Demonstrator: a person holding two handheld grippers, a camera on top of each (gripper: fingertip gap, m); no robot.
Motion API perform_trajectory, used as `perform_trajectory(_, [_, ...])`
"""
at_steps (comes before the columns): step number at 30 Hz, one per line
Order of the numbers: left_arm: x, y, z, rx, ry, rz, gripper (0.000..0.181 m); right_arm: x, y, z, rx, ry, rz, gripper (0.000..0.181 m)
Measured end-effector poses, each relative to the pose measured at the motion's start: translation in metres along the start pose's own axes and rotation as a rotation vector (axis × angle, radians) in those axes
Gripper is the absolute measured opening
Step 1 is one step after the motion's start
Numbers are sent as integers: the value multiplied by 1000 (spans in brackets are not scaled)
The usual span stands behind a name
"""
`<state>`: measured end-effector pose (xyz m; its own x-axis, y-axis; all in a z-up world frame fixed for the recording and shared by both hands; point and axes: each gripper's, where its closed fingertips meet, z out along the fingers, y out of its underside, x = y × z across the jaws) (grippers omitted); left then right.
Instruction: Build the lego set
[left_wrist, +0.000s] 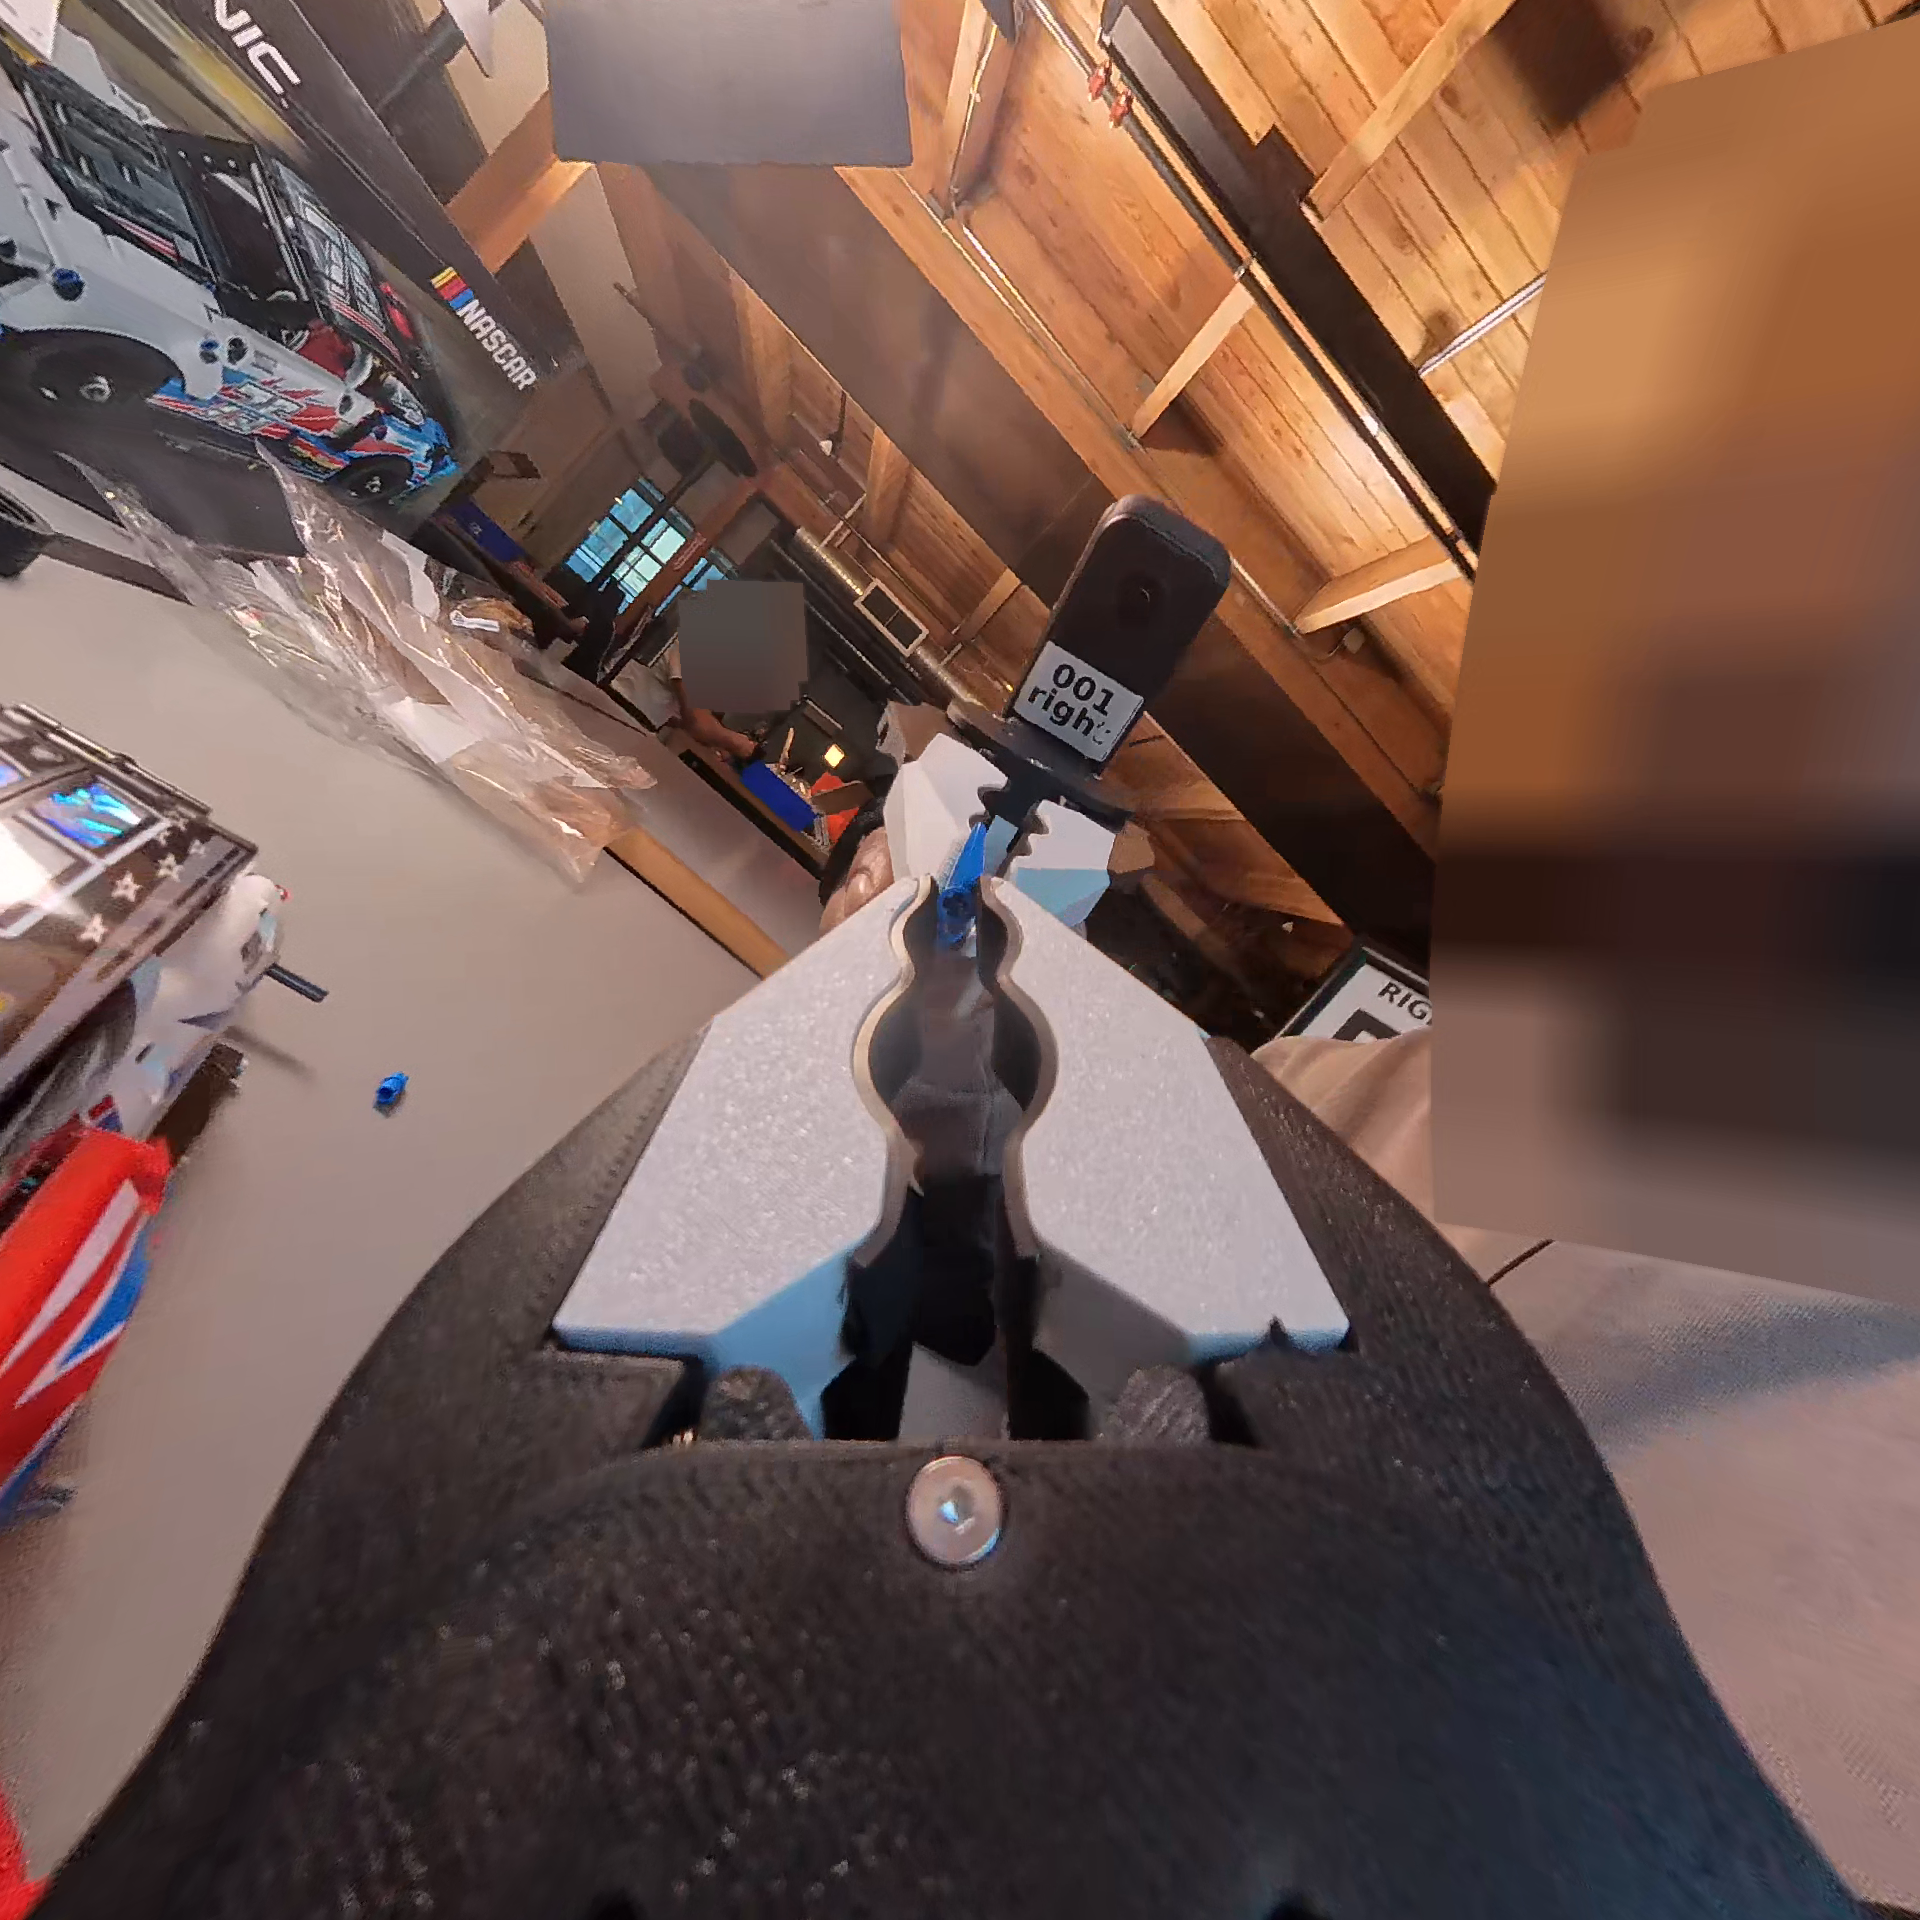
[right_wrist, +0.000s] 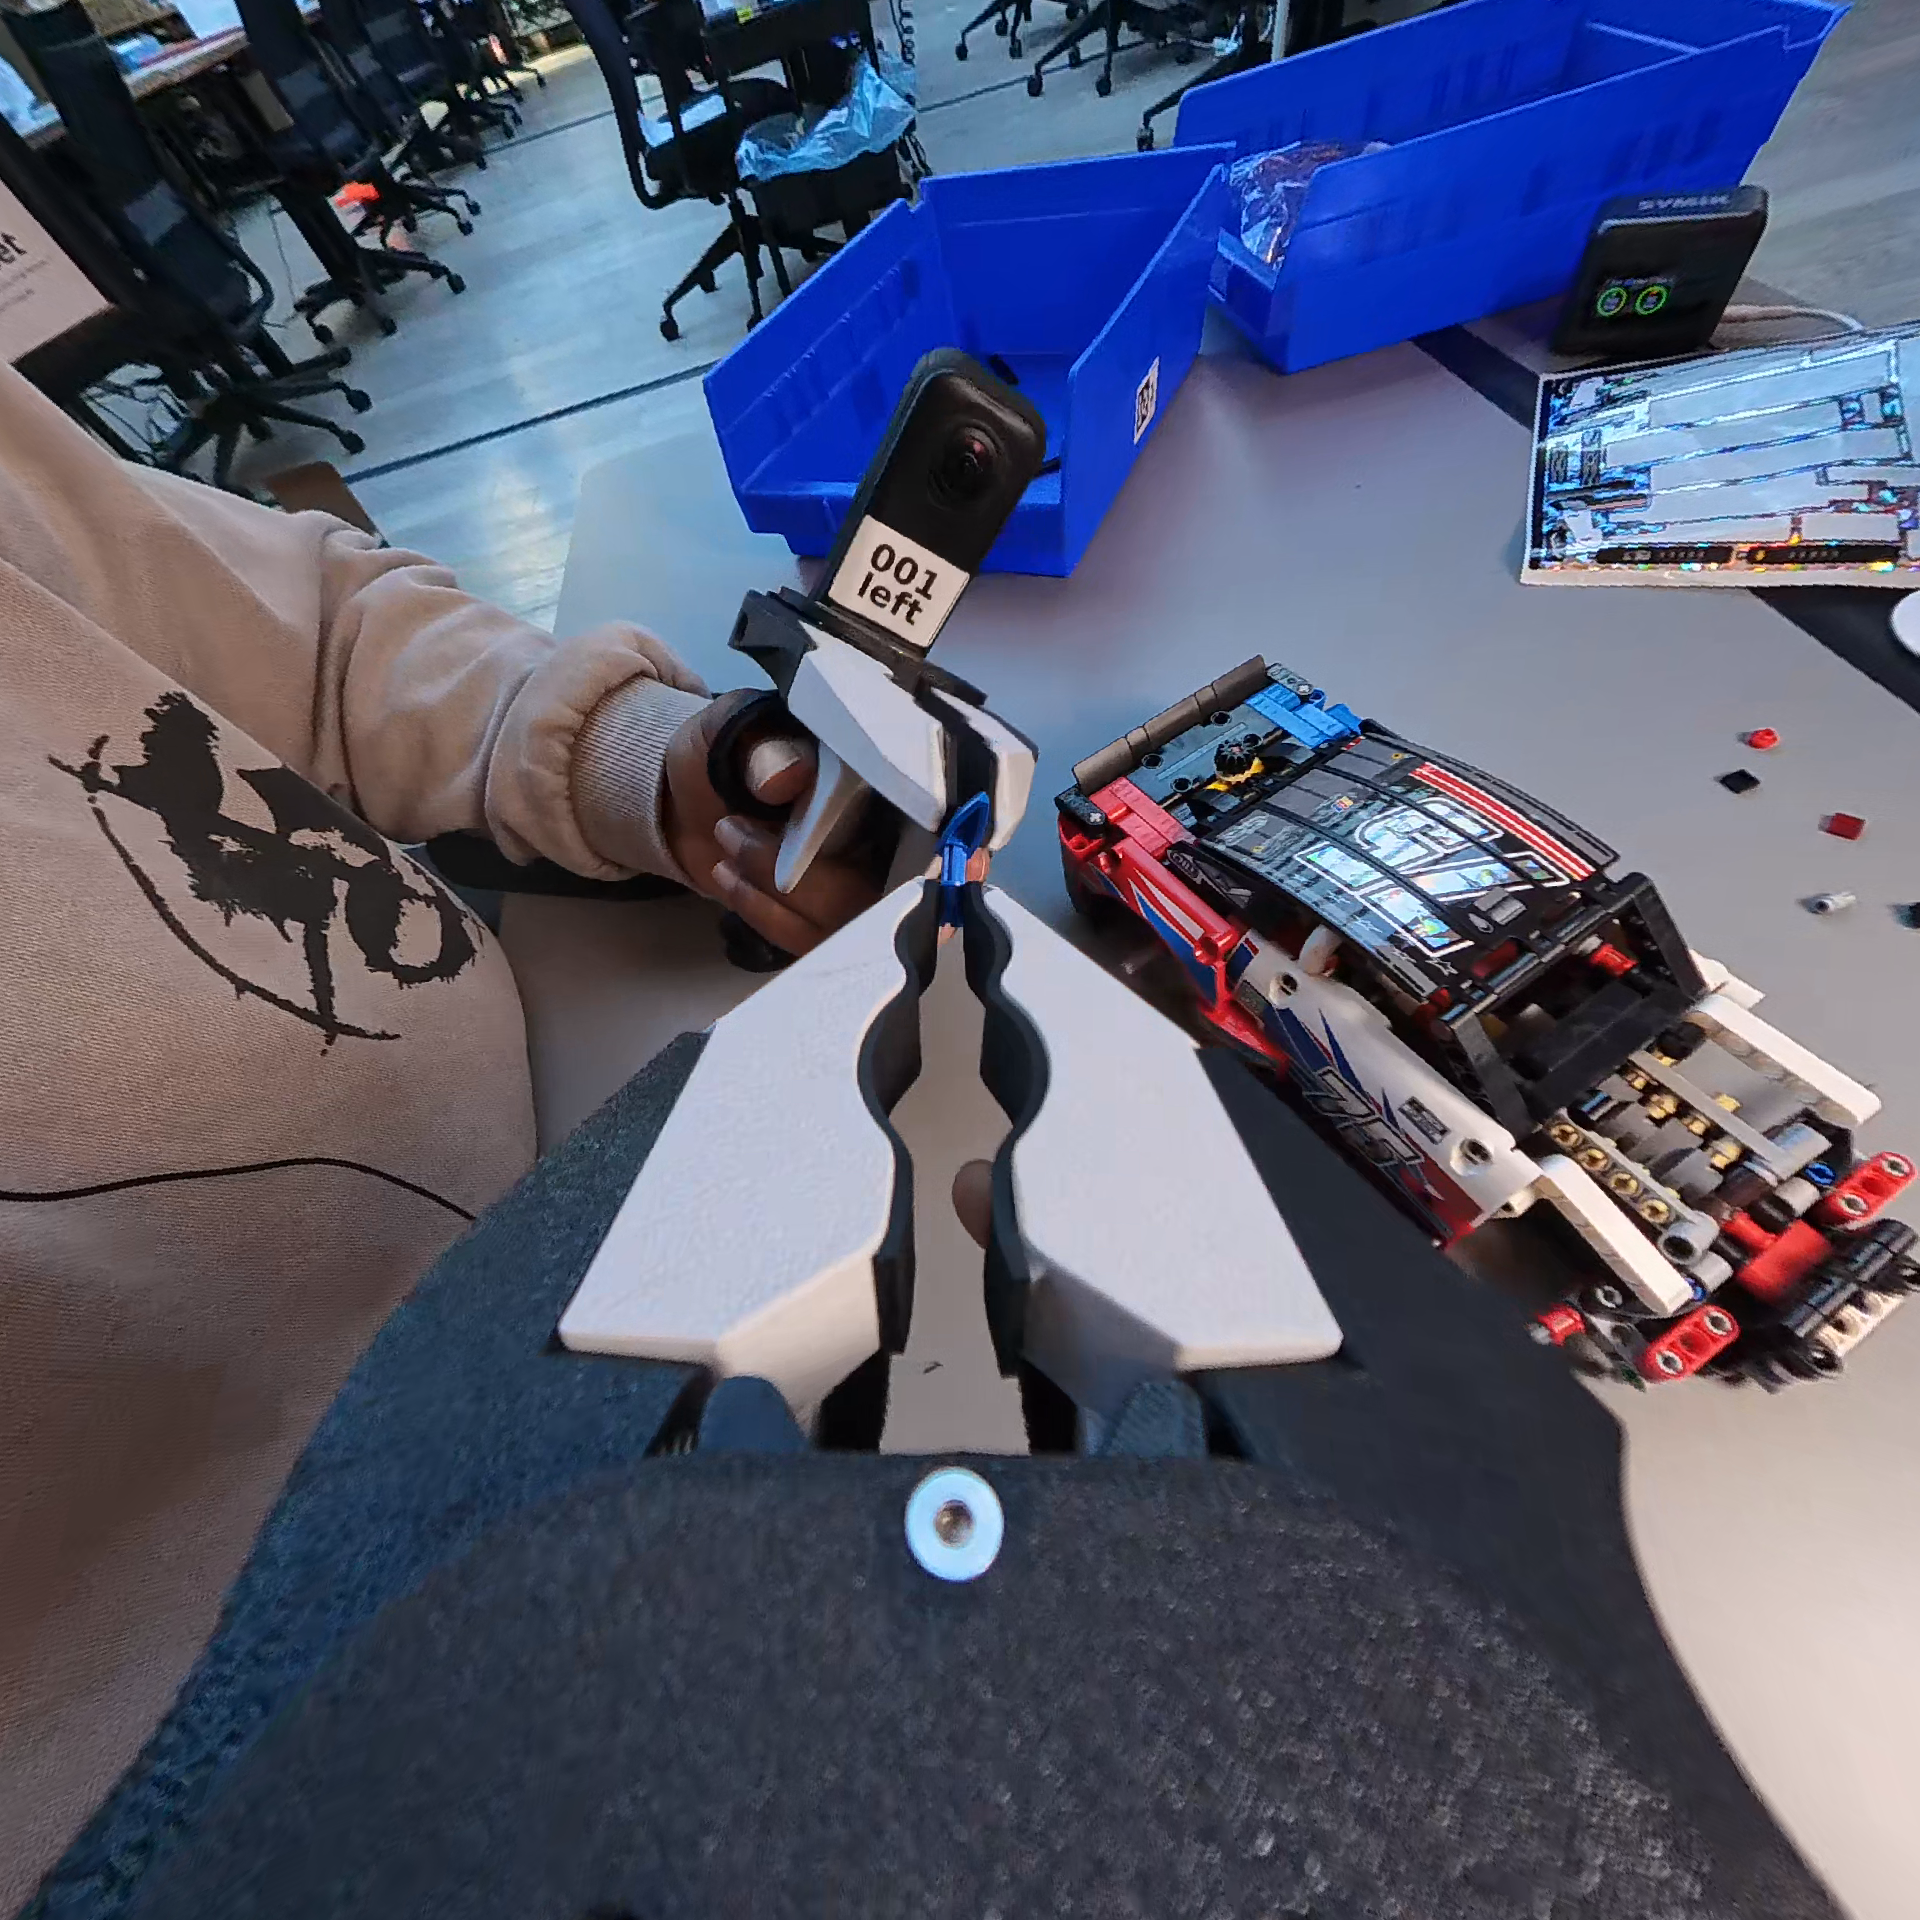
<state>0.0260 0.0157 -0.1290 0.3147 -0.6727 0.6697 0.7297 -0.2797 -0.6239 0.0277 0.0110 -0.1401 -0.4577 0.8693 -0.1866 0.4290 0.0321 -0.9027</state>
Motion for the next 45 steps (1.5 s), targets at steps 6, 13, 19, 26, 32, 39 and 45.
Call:
perform_trajectory(6, [3, 6, 0, -130, -81, 287, 4, -4, 1, -1, 19, -62, 45, 1])
perform_trajectory(13, [10, 5, 0, -137, -102, 418, 5, -9, -4, -1, 117, -102, 63, 1])
perform_trajectory(19, [15, 7, 3, -155, -89, 462, 5, -13, -8, -5, 212, -125, 87, 0])
perform_trajectory(26, [15, 9, 2, -172, -90, 420, 5, -14, -7, -5, 228, -1, -126, 0])
perform_trajectory(32, [6, 10, 2, -176, -105, 232, 4, -9, -3, -4, 200, 218, -465, 0])
perform_trajectory(39, [-8, 74, 9, -425, -128, 139, 5, -14, -9, 0, 161, 258, -652, 0])
perform_trajectory(45, [-15, 30, 11, -254, -153, 138, 3, -4, -35, -37, 309, 239, -482, 0])
